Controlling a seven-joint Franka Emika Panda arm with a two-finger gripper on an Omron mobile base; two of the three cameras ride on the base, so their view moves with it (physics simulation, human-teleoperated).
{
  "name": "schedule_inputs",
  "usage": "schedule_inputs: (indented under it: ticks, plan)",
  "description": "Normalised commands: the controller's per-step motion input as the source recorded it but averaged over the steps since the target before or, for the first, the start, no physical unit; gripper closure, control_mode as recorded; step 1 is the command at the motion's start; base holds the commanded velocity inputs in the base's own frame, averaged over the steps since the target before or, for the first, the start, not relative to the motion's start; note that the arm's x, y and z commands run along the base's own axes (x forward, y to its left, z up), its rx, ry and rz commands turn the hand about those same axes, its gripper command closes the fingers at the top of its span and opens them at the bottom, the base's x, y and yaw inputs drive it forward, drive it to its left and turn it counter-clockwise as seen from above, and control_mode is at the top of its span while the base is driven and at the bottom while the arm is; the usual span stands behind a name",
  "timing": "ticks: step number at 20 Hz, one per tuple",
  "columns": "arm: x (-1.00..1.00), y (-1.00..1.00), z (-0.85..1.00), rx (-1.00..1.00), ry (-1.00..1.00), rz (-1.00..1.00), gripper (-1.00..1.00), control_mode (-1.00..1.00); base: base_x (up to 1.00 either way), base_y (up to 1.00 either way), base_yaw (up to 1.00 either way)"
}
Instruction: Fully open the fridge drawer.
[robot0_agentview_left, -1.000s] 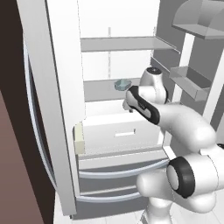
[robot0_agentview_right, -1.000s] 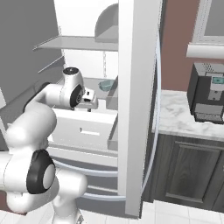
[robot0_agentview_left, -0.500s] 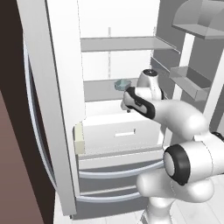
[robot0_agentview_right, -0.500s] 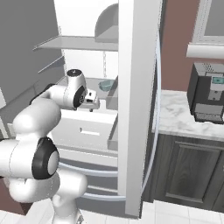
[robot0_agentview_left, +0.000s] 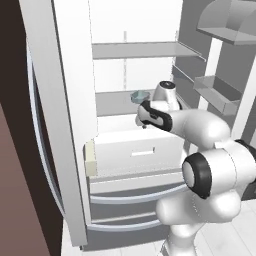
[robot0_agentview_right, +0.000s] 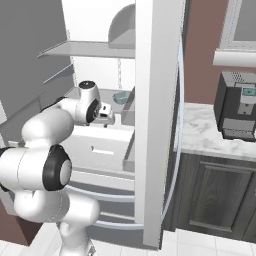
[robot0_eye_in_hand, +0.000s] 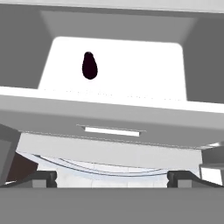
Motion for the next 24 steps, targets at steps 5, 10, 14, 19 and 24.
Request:
schedule_inputs:
  ticks: [5,10,14,19,24]
  plan:
    - [0.24,0.05,-0.13,0.0,0.0,0.0,-1.0,-1.0,0.0,0.0,0.0]
    - [0.24,0.03,-0.11,0.0,0.0,0.0,-1.0,-1.0,0.0,0.0,0.0]
    - [0.24,0.02,-0.12,0.0,0.0,0.0,-1.0,-1.0,0.0,0.0,0.0]
    - [0.21,0.0,-0.18,0.0,0.0,0.0,-1.0,-1.0,0.0,0.0,0.0]
    - [0.22,0.0,-0.21,0.0,0.0,0.0,-1.0,-1.0,0.0,0.0,0.0]
